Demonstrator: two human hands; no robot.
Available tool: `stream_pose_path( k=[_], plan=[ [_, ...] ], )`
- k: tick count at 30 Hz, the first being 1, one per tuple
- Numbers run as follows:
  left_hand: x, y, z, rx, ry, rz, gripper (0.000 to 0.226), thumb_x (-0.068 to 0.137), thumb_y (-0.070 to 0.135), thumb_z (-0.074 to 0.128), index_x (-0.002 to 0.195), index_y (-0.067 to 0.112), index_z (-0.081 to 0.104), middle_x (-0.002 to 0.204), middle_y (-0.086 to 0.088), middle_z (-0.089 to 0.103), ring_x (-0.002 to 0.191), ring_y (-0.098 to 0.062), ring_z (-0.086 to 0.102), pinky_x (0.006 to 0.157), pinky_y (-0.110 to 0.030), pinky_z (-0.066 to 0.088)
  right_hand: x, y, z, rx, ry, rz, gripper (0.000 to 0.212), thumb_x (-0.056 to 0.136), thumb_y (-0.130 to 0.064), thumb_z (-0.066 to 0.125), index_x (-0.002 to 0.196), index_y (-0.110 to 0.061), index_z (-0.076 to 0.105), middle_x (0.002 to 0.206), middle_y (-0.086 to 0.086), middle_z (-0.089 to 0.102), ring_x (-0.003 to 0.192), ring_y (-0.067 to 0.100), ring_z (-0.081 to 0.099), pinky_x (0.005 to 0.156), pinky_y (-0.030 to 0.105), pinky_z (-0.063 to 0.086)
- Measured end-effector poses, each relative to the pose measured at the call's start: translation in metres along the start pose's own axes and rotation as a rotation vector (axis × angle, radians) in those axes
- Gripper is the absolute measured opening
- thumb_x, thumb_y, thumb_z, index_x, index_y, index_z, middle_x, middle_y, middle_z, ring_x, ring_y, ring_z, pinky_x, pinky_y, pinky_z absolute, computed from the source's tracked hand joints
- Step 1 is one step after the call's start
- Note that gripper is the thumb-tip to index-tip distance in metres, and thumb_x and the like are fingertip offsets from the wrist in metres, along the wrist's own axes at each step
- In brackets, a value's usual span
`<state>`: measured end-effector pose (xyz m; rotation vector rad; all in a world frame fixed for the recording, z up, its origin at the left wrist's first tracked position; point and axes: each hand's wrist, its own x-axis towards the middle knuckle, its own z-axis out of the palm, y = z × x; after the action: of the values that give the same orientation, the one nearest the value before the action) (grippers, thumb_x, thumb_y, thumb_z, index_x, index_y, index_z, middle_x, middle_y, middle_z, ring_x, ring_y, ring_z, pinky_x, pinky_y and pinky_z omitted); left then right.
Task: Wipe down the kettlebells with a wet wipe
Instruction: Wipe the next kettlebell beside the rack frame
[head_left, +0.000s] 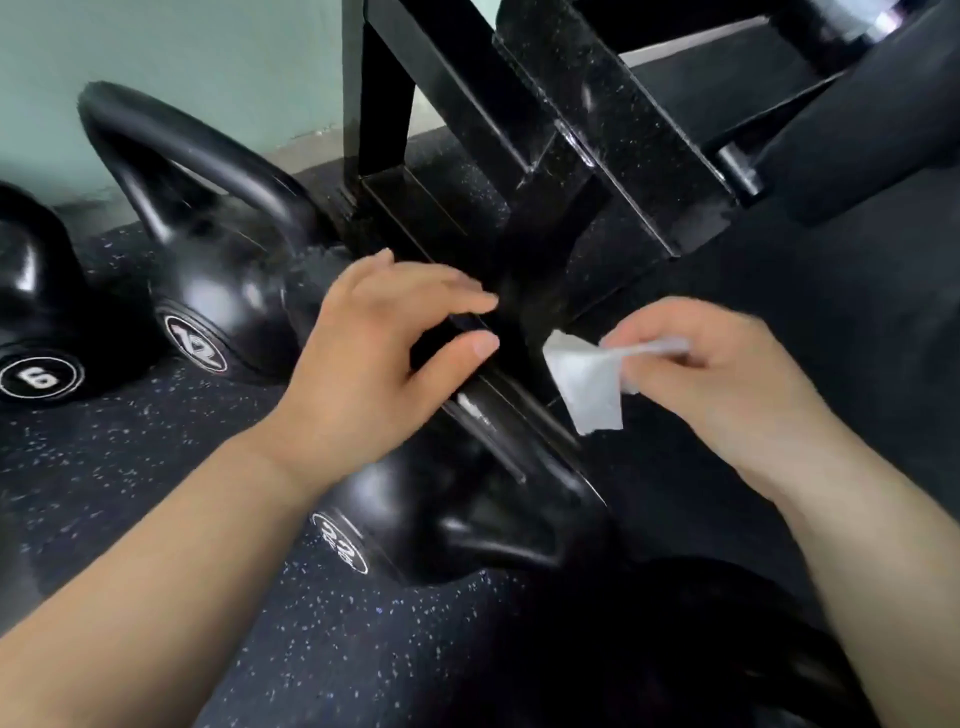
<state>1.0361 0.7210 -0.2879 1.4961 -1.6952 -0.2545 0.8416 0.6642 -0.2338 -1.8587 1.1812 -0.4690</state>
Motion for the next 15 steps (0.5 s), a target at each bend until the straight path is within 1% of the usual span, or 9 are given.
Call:
stream_pose_path(
  k=[2, 4, 5, 6, 7, 8, 9, 13, 15],
  plan=[
    [-0.002, -0.001, 0.004, 0.139, -0.065, 0.050, 0.033, 0.083, 0.042, 0.043, 0.089, 0.022, 0.068, 0.090, 0.018, 0.056, 0.098, -0.003, 0.049, 0.105, -0.035, 0.020, -0.025, 0.011, 0.000, 0.015, -0.097, 0.084, 0.024, 0.073, 0.000, 0.051, 0.064, -0.019, 0.062, 0.082, -0.018, 0.070, 0.067, -0.003, 0.060, 0.059, 0.004, 0.041],
    [-0.002, -0.003, 0.003, 0.165, -0.083, 0.052, 0.034, 0.084, 0.042, 0.043, 0.086, 0.021, 0.069, 0.087, 0.018, 0.056, 0.094, -0.004, 0.050, 0.104, -0.039, 0.022, -0.039, 0.016, 0.004, 0.017, -0.181, 0.111, 0.023, 0.072, -0.004, 0.052, 0.059, -0.022, 0.057, 0.088, -0.016, 0.070, 0.070, 0.000, 0.063, 0.063, 0.009, 0.045],
    [-0.001, -0.002, 0.003, 0.168, -0.087, 0.054, 0.034, 0.084, 0.043, 0.042, 0.086, 0.021, 0.069, 0.087, 0.018, 0.056, 0.093, -0.005, 0.051, 0.104, -0.038, 0.022, -0.042, 0.018, 0.005, -0.014, -0.191, 0.121, 0.022, 0.073, -0.006, 0.053, 0.059, -0.023, 0.056, 0.087, -0.013, 0.071, 0.066, 0.005, 0.062, 0.063, 0.015, 0.046],
    [-0.001, -0.002, 0.003, 0.171, -0.086, 0.053, 0.034, 0.084, 0.043, 0.042, 0.086, 0.021, 0.069, 0.088, 0.018, 0.057, 0.093, -0.005, 0.051, 0.103, -0.035, 0.021, -0.042, 0.022, 0.005, -0.065, -0.184, 0.134, 0.023, 0.075, -0.005, 0.052, 0.061, -0.023, 0.056, 0.083, -0.007, 0.072, 0.059, 0.010, 0.057, 0.060, 0.018, 0.044],
    [-0.001, -0.002, 0.003, 0.171, -0.085, 0.045, 0.034, 0.084, 0.043, 0.042, 0.086, 0.022, 0.069, 0.088, 0.017, 0.056, 0.093, -0.005, 0.051, 0.103, -0.032, 0.020, -0.041, 0.025, 0.004, -0.126, -0.179, 0.146, 0.024, 0.077, -0.003, 0.051, 0.063, -0.022, 0.055, 0.076, 0.000, 0.070, 0.053, 0.010, 0.050, 0.055, 0.018, 0.039],
    [-0.001, -0.001, 0.003, 0.168, -0.085, 0.035, 0.034, 0.083, 0.043, 0.043, 0.086, 0.022, 0.069, 0.088, 0.017, 0.056, 0.094, -0.005, 0.051, 0.103, -0.029, 0.018, -0.039, 0.029, 0.003, -0.179, -0.185, 0.156, 0.023, 0.078, -0.002, 0.050, 0.065, -0.020, 0.054, 0.071, 0.006, 0.068, 0.051, 0.008, 0.045, 0.052, 0.018, 0.036],
    [-0.001, 0.000, 0.004, 0.162, -0.088, 0.028, 0.034, 0.083, 0.043, 0.043, 0.086, 0.022, 0.069, 0.088, 0.017, 0.057, 0.094, -0.006, 0.051, 0.104, -0.027, 0.017, -0.038, 0.031, 0.004, -0.225, -0.206, 0.168, 0.022, 0.079, -0.003, 0.050, 0.066, -0.020, 0.054, 0.070, 0.008, 0.067, 0.052, 0.007, 0.044, 0.051, 0.019, 0.034],
    [-0.002, -0.002, 0.004, 0.126, -0.095, 0.018, 0.033, 0.083, 0.043, 0.044, 0.087, 0.022, 0.069, 0.089, 0.015, 0.057, 0.095, -0.007, 0.050, 0.104, -0.017, 0.010, -0.035, 0.038, 0.007, -0.325, -0.286, 0.251, 0.010, 0.084, -0.017, 0.050, 0.078, -0.023, 0.055, 0.082, 0.000, 0.068, 0.066, 0.009, 0.051, 0.057, 0.021, 0.038],
    [-0.001, -0.002, 0.004, 0.119, -0.091, 0.023, 0.033, 0.083, 0.042, 0.044, 0.087, 0.022, 0.069, 0.089, 0.014, 0.058, 0.096, -0.007, 0.050, 0.103, -0.016, 0.009, -0.035, 0.036, 0.003, -0.285, -0.334, 0.290, 0.007, 0.084, -0.025, 0.050, 0.082, -0.023, 0.056, 0.082, -0.002, 0.068, 0.068, 0.007, 0.051, 0.060, 0.019, 0.039]
  ],
)
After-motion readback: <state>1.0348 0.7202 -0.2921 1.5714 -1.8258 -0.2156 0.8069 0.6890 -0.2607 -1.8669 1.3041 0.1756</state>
